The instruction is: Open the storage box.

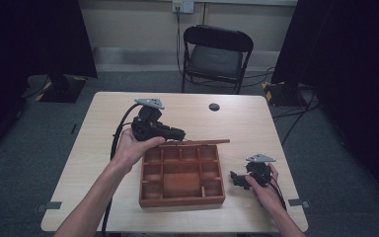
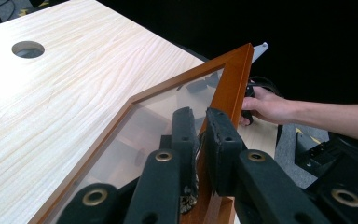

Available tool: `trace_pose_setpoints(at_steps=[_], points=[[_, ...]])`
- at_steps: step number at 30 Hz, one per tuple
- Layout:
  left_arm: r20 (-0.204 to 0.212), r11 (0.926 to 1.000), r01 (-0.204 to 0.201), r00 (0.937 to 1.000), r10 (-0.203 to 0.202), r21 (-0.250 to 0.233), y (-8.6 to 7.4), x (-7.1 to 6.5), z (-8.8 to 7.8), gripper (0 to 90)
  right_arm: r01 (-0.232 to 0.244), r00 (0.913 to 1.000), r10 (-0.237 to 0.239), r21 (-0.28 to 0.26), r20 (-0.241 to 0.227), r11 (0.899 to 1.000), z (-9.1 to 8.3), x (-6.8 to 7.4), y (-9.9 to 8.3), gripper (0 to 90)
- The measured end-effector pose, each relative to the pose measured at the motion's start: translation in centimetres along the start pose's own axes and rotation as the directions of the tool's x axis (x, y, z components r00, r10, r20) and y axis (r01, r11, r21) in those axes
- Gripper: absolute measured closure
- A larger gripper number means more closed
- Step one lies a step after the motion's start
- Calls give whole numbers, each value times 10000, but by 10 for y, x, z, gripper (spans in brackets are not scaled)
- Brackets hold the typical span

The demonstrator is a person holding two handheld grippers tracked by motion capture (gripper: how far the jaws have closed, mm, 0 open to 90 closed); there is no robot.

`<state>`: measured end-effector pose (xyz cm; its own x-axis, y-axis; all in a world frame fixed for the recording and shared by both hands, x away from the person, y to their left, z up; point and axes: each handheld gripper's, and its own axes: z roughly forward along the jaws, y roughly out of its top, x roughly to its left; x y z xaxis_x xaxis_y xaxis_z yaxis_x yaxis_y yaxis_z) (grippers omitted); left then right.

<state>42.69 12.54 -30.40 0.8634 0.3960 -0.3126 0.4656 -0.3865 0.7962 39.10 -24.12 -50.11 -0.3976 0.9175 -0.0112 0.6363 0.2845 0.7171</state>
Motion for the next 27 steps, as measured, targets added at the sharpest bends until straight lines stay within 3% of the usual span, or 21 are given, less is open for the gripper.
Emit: trace_pose_setpoints(at_steps=[27], points=[[-56, 10000, -23, 10000, 23, 61, 0, -1, 0, 825, 21, 10000, -21, -11, 5, 10000, 0, 0, 0, 27]])
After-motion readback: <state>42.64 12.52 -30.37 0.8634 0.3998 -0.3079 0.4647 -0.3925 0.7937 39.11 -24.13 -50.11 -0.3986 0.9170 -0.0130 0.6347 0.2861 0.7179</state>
